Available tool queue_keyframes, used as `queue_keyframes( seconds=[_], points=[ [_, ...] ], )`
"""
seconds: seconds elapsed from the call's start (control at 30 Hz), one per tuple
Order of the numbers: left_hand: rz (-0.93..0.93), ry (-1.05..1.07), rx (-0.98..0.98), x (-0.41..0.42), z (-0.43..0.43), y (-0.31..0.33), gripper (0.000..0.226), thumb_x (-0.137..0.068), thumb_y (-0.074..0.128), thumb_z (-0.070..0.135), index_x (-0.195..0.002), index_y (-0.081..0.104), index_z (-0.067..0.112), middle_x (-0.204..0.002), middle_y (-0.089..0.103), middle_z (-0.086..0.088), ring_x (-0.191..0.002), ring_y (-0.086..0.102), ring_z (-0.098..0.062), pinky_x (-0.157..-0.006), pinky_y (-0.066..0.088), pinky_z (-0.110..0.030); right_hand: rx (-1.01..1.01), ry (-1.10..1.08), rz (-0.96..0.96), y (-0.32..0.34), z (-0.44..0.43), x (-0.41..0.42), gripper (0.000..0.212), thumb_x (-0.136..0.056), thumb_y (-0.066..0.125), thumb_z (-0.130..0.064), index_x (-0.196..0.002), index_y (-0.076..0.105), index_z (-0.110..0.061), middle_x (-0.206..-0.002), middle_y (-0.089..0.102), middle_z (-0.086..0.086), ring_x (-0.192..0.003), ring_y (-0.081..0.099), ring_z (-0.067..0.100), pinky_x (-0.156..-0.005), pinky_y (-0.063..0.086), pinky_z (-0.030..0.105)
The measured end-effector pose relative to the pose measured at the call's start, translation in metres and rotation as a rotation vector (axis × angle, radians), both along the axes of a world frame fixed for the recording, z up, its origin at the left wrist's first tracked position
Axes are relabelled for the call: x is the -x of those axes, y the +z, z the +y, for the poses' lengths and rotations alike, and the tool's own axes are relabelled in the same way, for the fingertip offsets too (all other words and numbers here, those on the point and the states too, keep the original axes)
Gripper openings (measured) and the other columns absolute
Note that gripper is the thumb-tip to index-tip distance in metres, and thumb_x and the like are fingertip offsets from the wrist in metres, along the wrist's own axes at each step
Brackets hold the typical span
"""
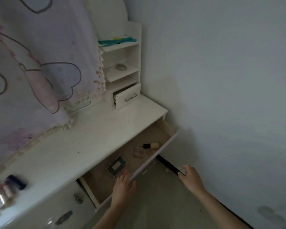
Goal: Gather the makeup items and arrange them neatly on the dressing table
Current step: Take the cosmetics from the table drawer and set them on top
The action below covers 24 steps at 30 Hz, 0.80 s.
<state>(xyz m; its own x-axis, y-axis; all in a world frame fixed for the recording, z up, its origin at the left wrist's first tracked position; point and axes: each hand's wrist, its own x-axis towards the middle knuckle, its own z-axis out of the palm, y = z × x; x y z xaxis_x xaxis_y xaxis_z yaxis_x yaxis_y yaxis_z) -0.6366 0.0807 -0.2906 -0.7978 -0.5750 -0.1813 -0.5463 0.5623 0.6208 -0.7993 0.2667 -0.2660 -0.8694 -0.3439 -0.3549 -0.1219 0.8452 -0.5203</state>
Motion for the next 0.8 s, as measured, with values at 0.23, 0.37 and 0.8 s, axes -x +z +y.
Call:
queue_keyframes(
  seconds=[0.23, 0.37, 0.8],
  points=[
    [-0.043, 0.047, 0.047, 0.005, 0.002, 0.000, 0.037, -0.092, 0.042, 0.029, -0.126, 0.051, 0.018, -0.127, 0.054, -0.005, -0.115, 0.046, -0.020, -0.093, 0.038, -0.027, 0.073, 0.089, -0.029, -0.009, -0.008, 0.025, 0.038, -0.092, 0.051, -0.030, -0.125, 0.048, -0.012, -0.121, 0.053, 0.007, -0.087, 0.052, 0.013, -0.061, 0.041, 0.021],
    [-0.104, 0.110, 0.036, 0.004, -0.020, -0.023, 0.064, -0.074, 0.018, 0.047, -0.104, 0.064, 0.013, -0.108, 0.063, -0.002, -0.098, 0.053, -0.021, -0.073, 0.030, -0.023, 0.081, 0.155, -0.058, -0.016, -0.031, 0.039, 0.039, -0.092, 0.050, -0.029, -0.128, 0.044, -0.013, -0.123, 0.049, 0.008, -0.092, 0.051, 0.015, -0.074, 0.041, 0.024],
    [-0.146, 0.499, -0.278, 0.086, -0.049, -0.066, 0.023, -0.091, 0.049, 0.022, -0.076, 0.062, 0.011, -0.081, 0.060, -0.007, -0.079, 0.055, -0.021, -0.062, 0.035, -0.029, -0.043, 0.382, -0.063, -0.038, -0.092, 0.154, 0.028, -0.087, 0.056, -0.017, -0.113, 0.056, -0.005, -0.113, 0.062, 0.013, -0.105, 0.057, 0.025, -0.075, 0.040, 0.024]
  ],
)
